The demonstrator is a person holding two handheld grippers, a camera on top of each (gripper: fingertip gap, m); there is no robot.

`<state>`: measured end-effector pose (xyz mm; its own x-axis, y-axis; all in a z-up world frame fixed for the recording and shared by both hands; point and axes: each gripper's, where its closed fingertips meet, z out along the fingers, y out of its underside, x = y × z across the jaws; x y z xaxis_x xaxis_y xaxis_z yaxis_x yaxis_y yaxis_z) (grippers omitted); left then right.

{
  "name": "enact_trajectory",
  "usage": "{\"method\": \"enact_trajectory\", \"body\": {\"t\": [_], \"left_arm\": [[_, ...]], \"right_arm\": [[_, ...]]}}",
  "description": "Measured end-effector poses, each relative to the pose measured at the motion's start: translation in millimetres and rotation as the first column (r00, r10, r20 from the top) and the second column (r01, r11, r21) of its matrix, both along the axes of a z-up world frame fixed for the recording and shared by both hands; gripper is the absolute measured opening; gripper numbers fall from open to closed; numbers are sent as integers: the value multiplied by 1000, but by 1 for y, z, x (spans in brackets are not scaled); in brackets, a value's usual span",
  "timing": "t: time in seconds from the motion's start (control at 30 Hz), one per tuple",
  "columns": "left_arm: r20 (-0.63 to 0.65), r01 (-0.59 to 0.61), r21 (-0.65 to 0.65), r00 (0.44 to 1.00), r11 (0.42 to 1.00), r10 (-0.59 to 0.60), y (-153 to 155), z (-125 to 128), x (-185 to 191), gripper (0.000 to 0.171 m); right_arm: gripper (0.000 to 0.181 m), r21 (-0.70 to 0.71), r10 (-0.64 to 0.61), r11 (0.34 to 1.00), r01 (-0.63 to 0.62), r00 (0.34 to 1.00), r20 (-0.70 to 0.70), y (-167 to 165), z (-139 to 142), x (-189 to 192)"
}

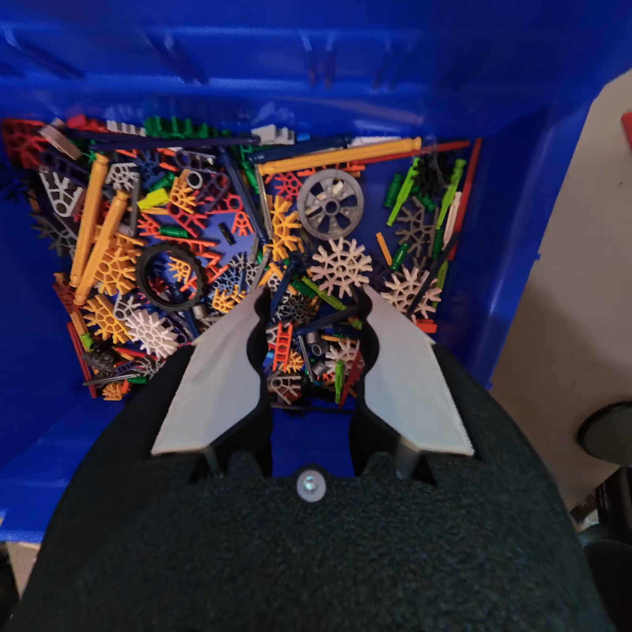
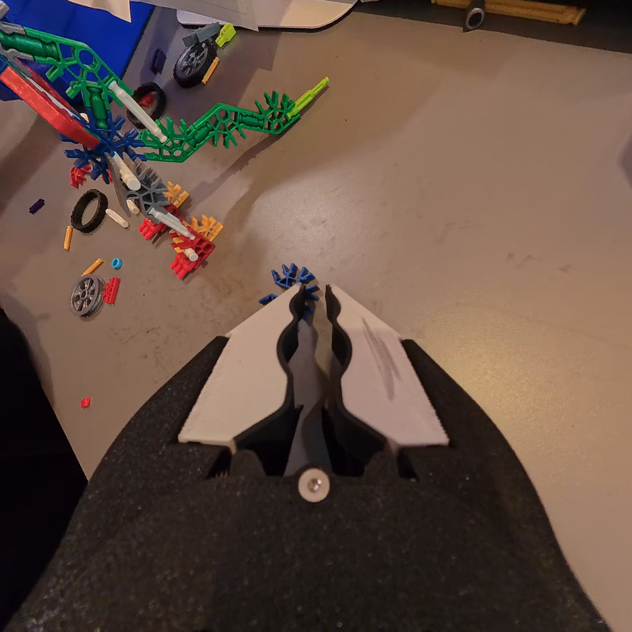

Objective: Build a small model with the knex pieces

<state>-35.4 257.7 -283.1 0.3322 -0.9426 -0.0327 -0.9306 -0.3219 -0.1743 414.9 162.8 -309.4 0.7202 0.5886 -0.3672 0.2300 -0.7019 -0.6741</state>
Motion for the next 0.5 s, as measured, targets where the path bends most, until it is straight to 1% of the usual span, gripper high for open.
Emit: {"method": "enact_trajectory", "body": {"t": [0.1,0.3,0.4,0.43,0.47,0.5], "left_arm": [[35,-1,34,999,999,0,9,-2,11,49],[58,36,35,998,999,-38,8,-21,34,48],[72,28,46,997,999,-31,9,-22,39,44],[71,30,47,997,998,-33,9,-22,39,40],[69,33,37,997,999,-36,6,-21,38,30],[74,37,8,997,999,-38,0,-21,38,24]], "right_arm": [[11,-6,-1,1000,1,1000,-5,0,0,0],[11,-7,-3,1000,3,1000,-6,0,0,0],[11,-3,-4,1000,3,1000,-2,0,0,0],[11,-2,-4,1000,4,1000,-1,0,0,0],[11,-1,-4,1000,4,1000,-1,0,0,0],[11,0,-4,1000,4,1000,0,0,0,0]]}}
